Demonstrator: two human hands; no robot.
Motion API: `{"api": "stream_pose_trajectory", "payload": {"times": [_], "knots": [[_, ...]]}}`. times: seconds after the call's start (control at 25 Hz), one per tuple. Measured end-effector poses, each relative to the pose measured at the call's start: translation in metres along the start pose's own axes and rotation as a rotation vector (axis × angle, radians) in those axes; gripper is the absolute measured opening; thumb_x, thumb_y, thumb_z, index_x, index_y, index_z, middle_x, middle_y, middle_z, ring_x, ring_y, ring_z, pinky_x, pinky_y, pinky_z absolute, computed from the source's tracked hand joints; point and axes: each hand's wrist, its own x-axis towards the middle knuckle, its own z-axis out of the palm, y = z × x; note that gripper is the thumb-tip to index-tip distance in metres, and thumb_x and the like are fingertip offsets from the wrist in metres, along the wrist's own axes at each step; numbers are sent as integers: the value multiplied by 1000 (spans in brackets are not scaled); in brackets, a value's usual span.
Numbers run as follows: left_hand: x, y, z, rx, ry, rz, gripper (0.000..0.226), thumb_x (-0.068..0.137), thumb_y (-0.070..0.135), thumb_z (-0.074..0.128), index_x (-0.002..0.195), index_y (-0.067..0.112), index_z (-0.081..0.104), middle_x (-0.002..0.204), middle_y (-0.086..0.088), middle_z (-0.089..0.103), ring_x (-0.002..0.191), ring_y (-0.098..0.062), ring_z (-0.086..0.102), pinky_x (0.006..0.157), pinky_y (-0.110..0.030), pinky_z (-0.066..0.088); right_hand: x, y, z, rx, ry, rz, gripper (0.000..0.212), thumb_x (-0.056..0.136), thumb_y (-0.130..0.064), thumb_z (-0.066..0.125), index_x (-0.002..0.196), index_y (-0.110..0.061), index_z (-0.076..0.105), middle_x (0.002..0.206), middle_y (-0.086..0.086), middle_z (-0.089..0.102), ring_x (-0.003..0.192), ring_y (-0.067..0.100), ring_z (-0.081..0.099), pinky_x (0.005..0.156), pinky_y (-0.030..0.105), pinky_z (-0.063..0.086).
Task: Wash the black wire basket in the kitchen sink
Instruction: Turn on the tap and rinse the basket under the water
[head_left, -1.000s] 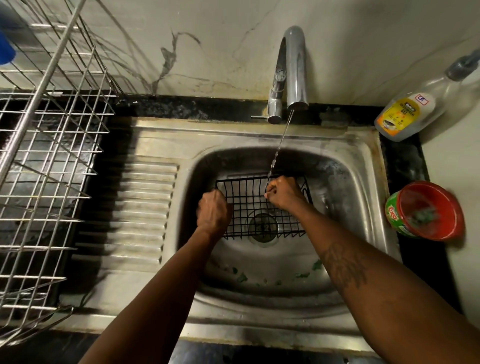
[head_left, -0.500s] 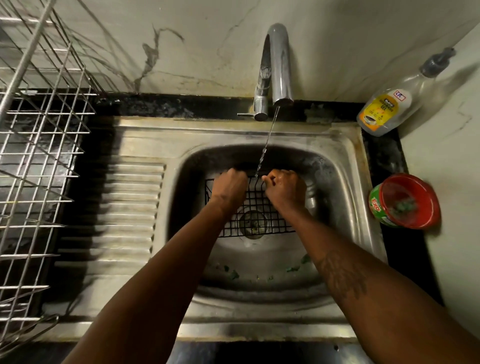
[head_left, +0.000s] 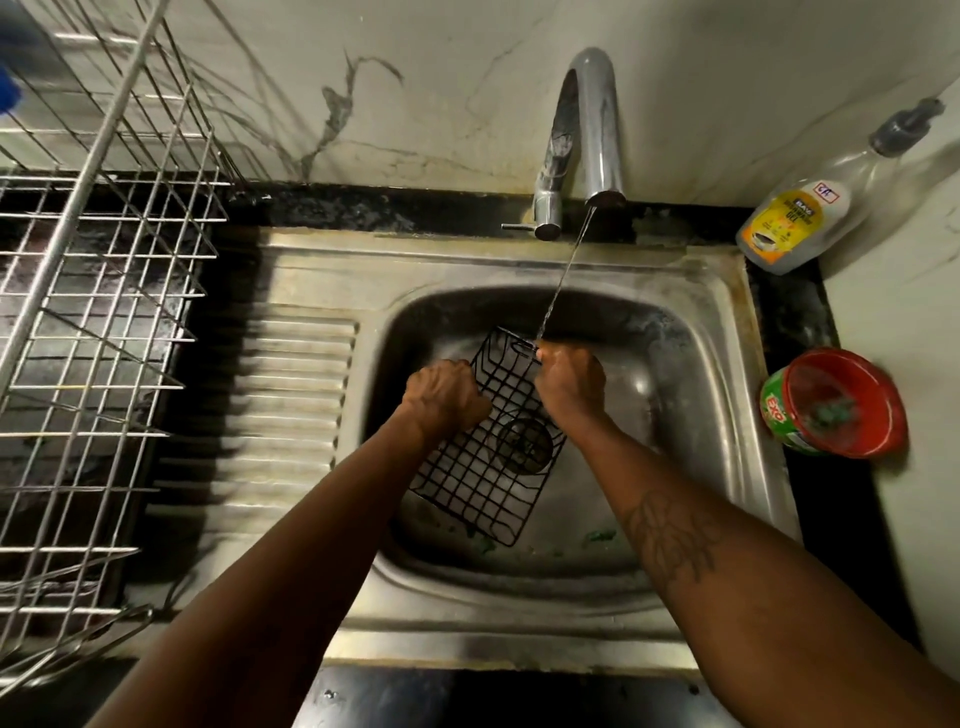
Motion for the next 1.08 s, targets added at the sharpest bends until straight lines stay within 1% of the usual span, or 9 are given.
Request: {"api": "stream_pose_trajectory", "payload": {"times": [0.12,0.24,0.28,0.4,0.48,0.6,0.72,0.92,1.08], "knots": [[2,1,3,-95,55,-17,24,98,21,48,119,12,56,96,-8,54,77,-21,50,71,-35,41,6,0,-4,-50,-61,-104,25,99,-17,53,114,-25,72,100,7,74,89,25,68,74,31,56],[0,7,14,-278,-49,39,32,100,8,48,131,2,48,104,-11,60,86,-24,62,69,-32,50,10,0,-8,-58,-79,-193,28,105,-28,48,115,-22,73,106,7,75,92,28,69,80,39,58],[-2,11,19,-318,-64,41,32,100,8,48,131,3,45,98,-8,60,80,-22,63,63,-30,51,10,-1,-9,-57,-78,-201,29,106,-29,48,115,-21,74,108,7,75,93,28,70,81,40,59],[-3,21,26,-372,-48,19,30,100,6,49,129,1,44,90,-5,55,66,-12,51,51,-21,36,17,-3,-6,-133,-85,-226,26,104,-24,51,115,-23,74,109,6,75,94,28,70,81,40,59],[-2,26,24,-383,-42,-14,27,99,4,49,126,-1,47,93,-7,53,66,-10,48,51,-19,33,20,-9,-5,-152,-118,-233,25,103,-19,52,112,-23,75,103,8,75,89,28,70,80,39,59],[-4,31,21,-373,-41,-16,22,100,4,50,122,-2,51,100,-9,53,79,-16,54,63,-22,43,20,-18,-3,-93,-190,-262,24,104,-20,53,112,-21,75,101,11,75,88,30,70,78,39,59],[-10,31,21,-333,-72,23,18,101,5,52,118,-1,56,115,-16,56,92,-23,58,75,-27,49,23,-5,-7,-63,-259,-233,24,102,-38,56,113,-28,75,112,0,75,100,24,68,81,34,53],[-9,22,22,-392,-56,-9,18,100,6,50,118,3,53,99,-9,56,82,-17,57,72,-27,48,34,60,-23,-35,-369,-86,27,96,-51,58,113,-36,74,118,-5,74,105,19,66,90,36,54],[-9,34,24,-443,-62,-43,11,101,7,52,111,4,54,94,-6,54,75,-13,54,61,-20,44,38,48,-14,3,-362,-85,30,98,-47,57,119,-31,72,122,-3,72,110,20,64,94,39,53]]}}
